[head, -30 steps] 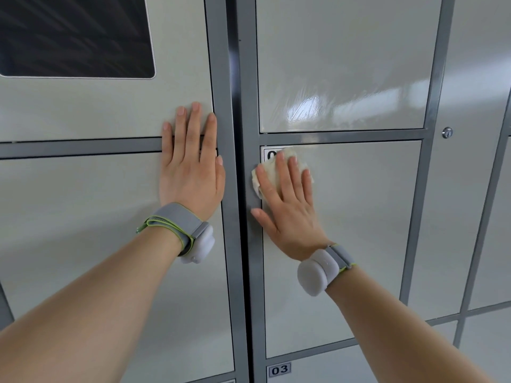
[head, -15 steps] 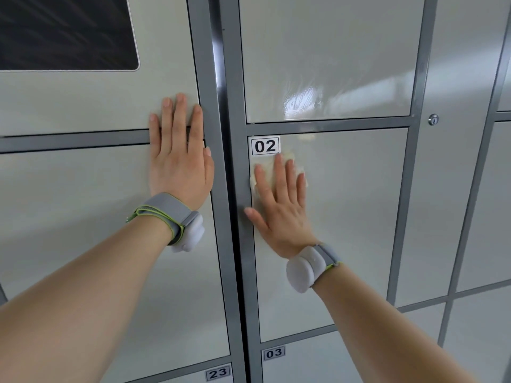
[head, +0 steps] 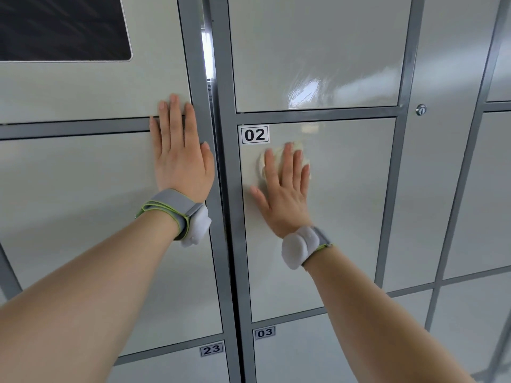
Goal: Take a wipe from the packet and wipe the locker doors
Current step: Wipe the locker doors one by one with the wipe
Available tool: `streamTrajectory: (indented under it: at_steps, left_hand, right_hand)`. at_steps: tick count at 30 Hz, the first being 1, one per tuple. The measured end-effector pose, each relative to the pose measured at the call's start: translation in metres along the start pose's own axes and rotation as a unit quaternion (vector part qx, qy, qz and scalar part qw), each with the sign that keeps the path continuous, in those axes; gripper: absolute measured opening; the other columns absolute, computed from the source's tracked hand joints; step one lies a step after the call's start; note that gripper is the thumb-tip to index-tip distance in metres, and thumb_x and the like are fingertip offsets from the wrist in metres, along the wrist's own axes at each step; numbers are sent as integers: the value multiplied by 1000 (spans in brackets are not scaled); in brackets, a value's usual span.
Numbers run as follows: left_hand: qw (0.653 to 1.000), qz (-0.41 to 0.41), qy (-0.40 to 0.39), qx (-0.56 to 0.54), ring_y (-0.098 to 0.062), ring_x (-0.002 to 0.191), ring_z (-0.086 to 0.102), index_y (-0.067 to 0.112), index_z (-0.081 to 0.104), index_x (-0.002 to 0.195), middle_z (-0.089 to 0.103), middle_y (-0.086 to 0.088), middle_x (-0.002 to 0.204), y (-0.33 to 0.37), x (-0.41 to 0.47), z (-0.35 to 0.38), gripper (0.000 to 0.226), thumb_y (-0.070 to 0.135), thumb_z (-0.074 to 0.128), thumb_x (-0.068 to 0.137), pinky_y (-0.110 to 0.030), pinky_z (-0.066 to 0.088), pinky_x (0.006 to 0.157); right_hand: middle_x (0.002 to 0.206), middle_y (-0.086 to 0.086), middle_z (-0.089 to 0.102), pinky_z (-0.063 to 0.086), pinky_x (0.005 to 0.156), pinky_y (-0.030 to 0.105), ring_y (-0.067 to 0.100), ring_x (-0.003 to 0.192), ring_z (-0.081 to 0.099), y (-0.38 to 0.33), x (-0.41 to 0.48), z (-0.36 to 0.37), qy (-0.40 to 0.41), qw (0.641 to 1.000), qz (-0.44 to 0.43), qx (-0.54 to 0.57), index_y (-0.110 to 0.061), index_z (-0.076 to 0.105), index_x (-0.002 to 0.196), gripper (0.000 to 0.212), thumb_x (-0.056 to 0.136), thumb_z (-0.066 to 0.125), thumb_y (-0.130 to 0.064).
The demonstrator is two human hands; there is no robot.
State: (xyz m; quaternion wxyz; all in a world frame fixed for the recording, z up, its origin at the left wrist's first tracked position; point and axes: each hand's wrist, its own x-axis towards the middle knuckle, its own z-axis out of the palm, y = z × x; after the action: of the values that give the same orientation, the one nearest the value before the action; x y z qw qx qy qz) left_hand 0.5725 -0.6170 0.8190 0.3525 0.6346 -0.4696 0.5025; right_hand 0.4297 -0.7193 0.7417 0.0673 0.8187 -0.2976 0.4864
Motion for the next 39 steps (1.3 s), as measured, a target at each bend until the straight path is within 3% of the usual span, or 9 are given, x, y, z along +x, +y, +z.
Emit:
streamTrajectory:
  at_steps: [6,13,22,29,35,39]
  left_hand:
    - [1000,-24,-2,-17,-40,142,12,-8,21,144,16,-25,153,8,-30,11,63,21,28,89,-34,-9,116]
    - [999,-40,24,4,-40,141,14,-9,19,144,18,-25,153,18,-46,24,63,20,36,91,-35,-8,117]
    - [997,-54,41,25,-43,141,15,-10,18,144,19,-26,152,22,-48,32,62,21,34,93,-36,-8,116]
    - [995,-57,52,59,-42,141,14,-10,16,145,17,-26,152,23,-49,38,62,23,34,95,-34,-11,116]
    - [994,-60,59,74,-41,141,14,-9,15,145,16,-25,153,23,-49,40,62,23,33,96,-33,-11,116]
    - [993,-62,61,81,-41,142,13,-9,15,145,16,-25,153,24,-50,40,61,23,33,96,-32,-12,116]
  right_hand:
    - [156,15,-7,-10,116,44,31,144,-11,17,-20,9,-10,998,-46,-33,-21,6,151,76,91,3,-67]
    - [157,13,-14,-16,114,41,31,144,-16,29,17,-19,18,999,46,6,-22,-1,150,75,87,10,-62]
    - [156,11,-12,-12,115,44,30,144,-14,44,-15,-4,-9,999,-32,-3,-22,2,149,75,90,6,-67]
    - [157,13,-15,-21,110,37,31,143,-18,64,24,-33,27,997,64,28,-21,-2,151,78,86,10,-62]
    - [155,16,-14,-17,114,44,32,143,-18,60,-5,-12,6,1000,-14,-6,-18,-2,149,75,91,17,-60]
    - [157,17,-6,-12,115,45,33,144,-11,71,-10,-13,0,998,-58,-18,-20,2,149,75,90,7,-65]
